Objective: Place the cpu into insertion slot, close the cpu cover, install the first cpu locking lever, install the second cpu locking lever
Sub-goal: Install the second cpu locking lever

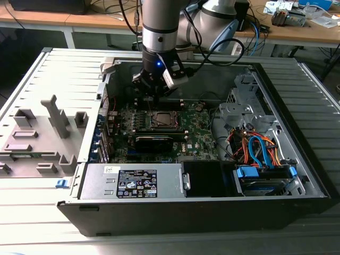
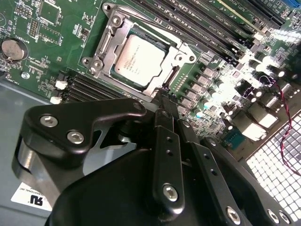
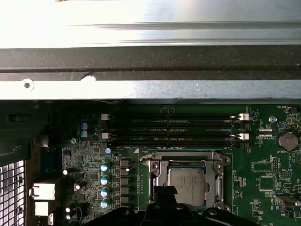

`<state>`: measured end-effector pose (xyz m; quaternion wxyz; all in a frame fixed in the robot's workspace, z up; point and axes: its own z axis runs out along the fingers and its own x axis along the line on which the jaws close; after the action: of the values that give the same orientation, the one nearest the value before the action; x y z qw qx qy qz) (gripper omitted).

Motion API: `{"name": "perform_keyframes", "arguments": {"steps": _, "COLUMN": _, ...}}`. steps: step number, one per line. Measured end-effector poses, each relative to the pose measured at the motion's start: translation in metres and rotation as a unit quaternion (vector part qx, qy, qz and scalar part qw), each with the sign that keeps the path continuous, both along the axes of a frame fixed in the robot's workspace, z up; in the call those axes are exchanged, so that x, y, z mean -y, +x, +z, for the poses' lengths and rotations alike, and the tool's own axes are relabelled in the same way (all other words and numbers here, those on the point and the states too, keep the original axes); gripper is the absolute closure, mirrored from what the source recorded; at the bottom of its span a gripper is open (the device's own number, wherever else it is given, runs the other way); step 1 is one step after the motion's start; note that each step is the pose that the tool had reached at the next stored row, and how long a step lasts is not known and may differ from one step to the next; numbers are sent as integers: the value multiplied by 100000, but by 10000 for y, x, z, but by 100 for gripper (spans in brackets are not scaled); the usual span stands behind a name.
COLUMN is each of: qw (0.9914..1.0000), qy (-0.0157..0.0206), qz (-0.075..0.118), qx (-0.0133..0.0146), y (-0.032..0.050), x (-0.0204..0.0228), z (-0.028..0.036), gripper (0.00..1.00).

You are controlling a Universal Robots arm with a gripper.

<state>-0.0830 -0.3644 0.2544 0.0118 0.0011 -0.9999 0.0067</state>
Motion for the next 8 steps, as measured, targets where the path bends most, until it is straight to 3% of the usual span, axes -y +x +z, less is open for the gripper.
{"name": "perform_keyframes", "arguments": {"steps": 8, "qw": 100000, "qy": -1, "qz": -2, "qx": 0, "y": -13, "x": 0, "z": 0, "gripper": 89}}
